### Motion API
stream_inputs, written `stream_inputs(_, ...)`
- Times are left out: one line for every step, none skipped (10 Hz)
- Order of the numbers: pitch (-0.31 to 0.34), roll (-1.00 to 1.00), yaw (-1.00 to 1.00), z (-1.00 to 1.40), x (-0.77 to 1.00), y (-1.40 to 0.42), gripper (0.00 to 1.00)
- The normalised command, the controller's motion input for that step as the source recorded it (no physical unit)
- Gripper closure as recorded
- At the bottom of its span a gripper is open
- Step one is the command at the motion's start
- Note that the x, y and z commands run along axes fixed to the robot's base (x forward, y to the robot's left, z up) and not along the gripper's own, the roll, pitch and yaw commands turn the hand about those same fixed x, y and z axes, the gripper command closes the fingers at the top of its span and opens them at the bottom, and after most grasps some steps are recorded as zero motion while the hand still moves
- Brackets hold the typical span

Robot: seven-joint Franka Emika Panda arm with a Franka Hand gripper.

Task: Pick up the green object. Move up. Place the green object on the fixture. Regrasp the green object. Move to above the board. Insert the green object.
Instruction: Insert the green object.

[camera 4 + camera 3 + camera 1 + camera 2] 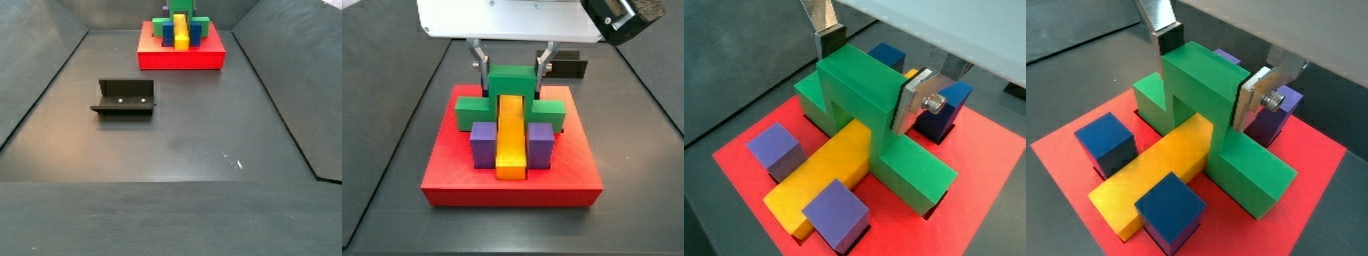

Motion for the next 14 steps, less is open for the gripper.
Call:
stream_inputs(0.021,0.01,0.0,-0.08,0.28,0.0,1.0)
stream_inputs(0.021,0.0,0.0,-0.02,0.28,0.0,1.0)
stream_inputs(0.051,0.0,0.02,0.0,0.37,0.0,1.0)
stream_inputs(0.031,0.0,0.0,0.0,0.28,0.0,1.0)
stream_inputs(0.003,0.01,0.0,-0.09,0.14,0.0,1.0)
stream_inputs(0.0,0.04,0.0,-0.27,0.11,0.0,1.0)
stream_inputs(-0.01,0.04,0.0,-0.57,0.02,0.0,1.0)
stream_inputs(0.0,0.05,0.0,-0.55,0.07,0.0,1.0)
stream_inputs(0.0,0.04,0.0,-0.47,0.11,0.0,1.0)
stream_inputs(0.0,0.06,0.0,-0.45,0.09,0.0,1.0)
stream_inputs(0.0,0.07,0.0,-0.54,0.1,-0.05,1.0)
stream_inputs(0.0,0.08,0.0,-0.61,0.05,-0.07,1.0)
stream_inputs(-0.001,0.1,0.0,-0.65,0.04,-0.08,1.0)
stream_inputs(0.0,0.06,0.0,-0.41,0.06,-0.06,1.0)
